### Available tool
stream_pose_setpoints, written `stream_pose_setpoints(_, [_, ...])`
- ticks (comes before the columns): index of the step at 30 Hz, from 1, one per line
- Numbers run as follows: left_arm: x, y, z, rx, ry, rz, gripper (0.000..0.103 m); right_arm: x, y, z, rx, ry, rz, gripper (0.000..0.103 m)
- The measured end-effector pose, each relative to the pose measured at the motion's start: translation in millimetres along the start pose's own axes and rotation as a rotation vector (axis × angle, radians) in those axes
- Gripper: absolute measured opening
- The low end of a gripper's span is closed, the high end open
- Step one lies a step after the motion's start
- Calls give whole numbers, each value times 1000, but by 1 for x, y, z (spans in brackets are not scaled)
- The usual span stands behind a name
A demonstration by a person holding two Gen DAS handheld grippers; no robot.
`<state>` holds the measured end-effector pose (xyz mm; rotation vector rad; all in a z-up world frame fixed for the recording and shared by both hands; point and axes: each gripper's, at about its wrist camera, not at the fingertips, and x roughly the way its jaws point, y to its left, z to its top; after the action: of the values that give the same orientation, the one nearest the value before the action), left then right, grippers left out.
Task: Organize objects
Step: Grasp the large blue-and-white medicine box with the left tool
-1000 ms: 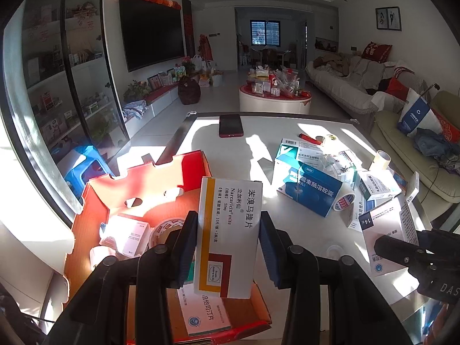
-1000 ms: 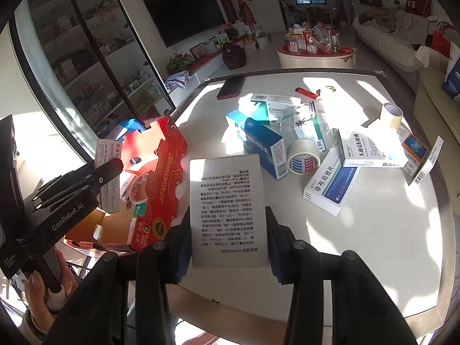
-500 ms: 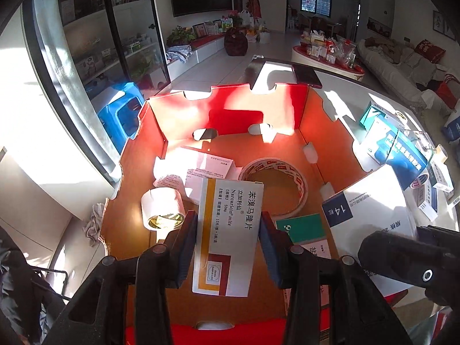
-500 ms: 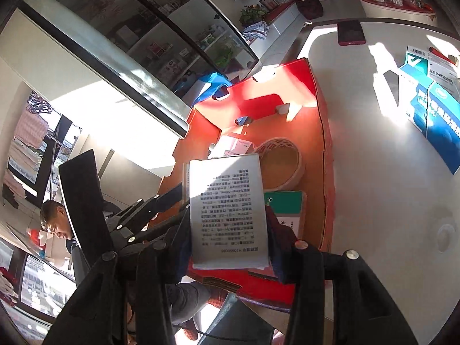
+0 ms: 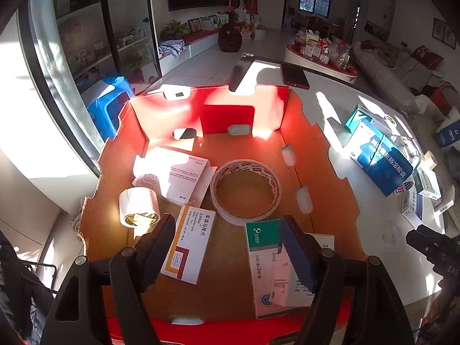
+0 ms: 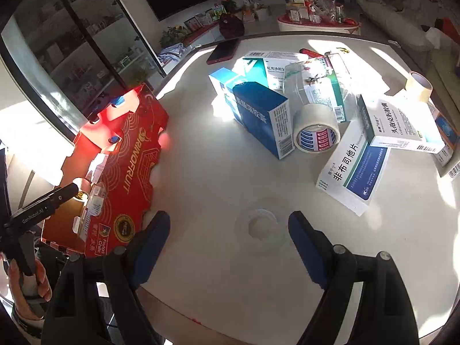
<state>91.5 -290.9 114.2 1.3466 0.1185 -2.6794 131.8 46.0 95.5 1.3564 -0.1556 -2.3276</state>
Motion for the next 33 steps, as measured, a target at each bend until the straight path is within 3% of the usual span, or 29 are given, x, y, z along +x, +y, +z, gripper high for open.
stream_pose_setpoints(6, [-19,-68,29,77,7,-191,81,43,7,-6,-153,66,-116,82])
stream_pose_setpoints(8, [-19,-92,38,108,25,-229,82,47,5,-9,-145,66,-135,69])
stream_pose_setpoints(9, [-17,-104,41,124,43,-244,83,45,5,-9,-152,63,-157,49])
stream_pose_setpoints(14, [21,-161,62,137,159,-210,83,26,-13,-14,-64,34,-87,49])
stream_pose_setpoints(16, [50,-175,72,69,267,-211,83,10,-34,-18,28,16,-6,49])
stream_pose_setpoints(17, [66,-180,77,10,328,-246,83,2,-41,-21,61,7,18,49])
stream_pose_setpoints(19, [95,-184,86,-128,430,-309,83,-16,-53,-27,84,-16,22,49])
stream_pose_setpoints(21, [117,-185,90,-237,478,-308,83,-34,-60,-33,93,-43,29,49])
stream_pose_setpoints(24, [135,-190,94,-326,487,-310,92,-55,-72,-40,113,-79,49,49])
stream_pose_setpoints(27, [136,-202,97,-320,504,-279,90,-65,-80,-44,127,-101,71,49])
stream_pose_setpoints(31, [115,-203,103,-314,420,-240,90,-76,-88,-46,142,-129,83,49])
stream_pose_setpoints(33, [120,-206,110,-287,428,-206,90,-74,-88,-44,154,-138,92,49])
